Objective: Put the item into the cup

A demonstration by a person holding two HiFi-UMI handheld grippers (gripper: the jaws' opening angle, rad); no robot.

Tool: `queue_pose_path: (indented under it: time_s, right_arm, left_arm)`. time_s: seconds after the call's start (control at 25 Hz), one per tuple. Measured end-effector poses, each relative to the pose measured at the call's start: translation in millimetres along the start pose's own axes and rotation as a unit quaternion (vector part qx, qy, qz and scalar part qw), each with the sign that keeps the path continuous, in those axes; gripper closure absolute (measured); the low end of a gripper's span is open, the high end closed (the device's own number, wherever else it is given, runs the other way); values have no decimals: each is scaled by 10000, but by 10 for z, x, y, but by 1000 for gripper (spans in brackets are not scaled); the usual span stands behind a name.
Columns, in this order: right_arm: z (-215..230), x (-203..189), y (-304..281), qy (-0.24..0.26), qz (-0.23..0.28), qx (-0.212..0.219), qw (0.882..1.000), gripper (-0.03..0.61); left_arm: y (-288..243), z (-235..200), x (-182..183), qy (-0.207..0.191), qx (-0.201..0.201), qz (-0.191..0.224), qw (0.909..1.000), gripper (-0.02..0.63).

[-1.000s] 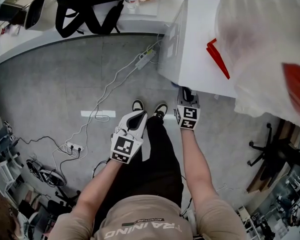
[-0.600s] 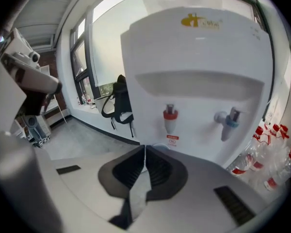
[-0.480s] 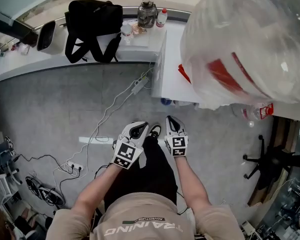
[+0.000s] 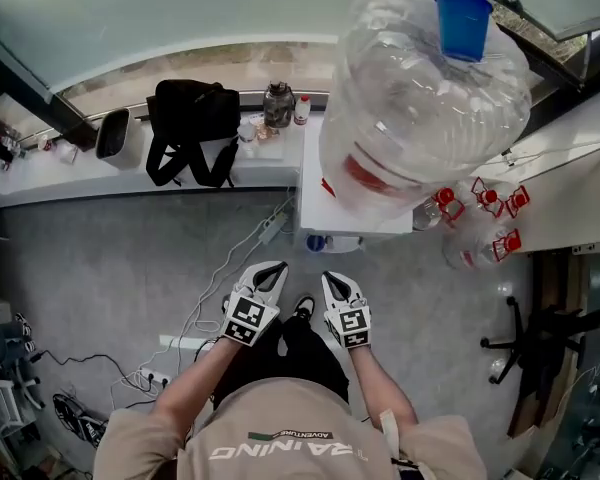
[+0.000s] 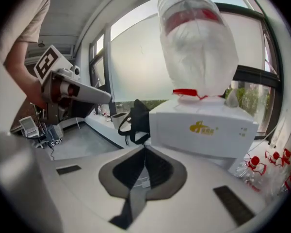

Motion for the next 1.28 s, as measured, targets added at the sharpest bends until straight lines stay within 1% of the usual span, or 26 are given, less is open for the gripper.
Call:
queue_pose_path:
  time_s: [0.16,0.28,0.44,0.52,0.72,0.88,1.12,1.28]
  right_arm:
    - [-8,320,359,-181,382,-59,9991,568]
    - [-36,535,655,-148,592,-86,9981,568]
    - [-59,851,957,-212,885,36,9958,568]
    - [-55,1031,1071,-196,1077,9,9940,568]
    - [-82,1536,1339,146,1537,-48,9880,568]
    - [-156,1929,1425,402,1874,32,9815,568]
    - [-332,2263,1364,725,2132,80,9743,568]
    - [-410,2444,1321,836,2236,103,9710,568]
  left_arm:
    - [142,-103,336,-7,186,117,9998,606]
    - [251,-123,574,-49,239,219,9995,606]
    - [338,-215,776,-133,340,346,9987,606]
    - [387,-302,893,-214,403,445,9980,606]
    - [545,-460,1235,-408,659,801,9938,606]
    - [613,-588,1450,-339,830,1019,9907,606]
    - [766,-701,1799,-384,970,1451,9839,606]
    - [790,-758,1885,-302,1011,1598,9815,606]
Point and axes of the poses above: the fingertips, and each gripper's own axes: y backward along the fingers, z to its right, x out of its top, the point moved 6 cm from there along y, backward along the fingers, and after that the axes turned 15 degrees about -y, right-handed, at the moved point
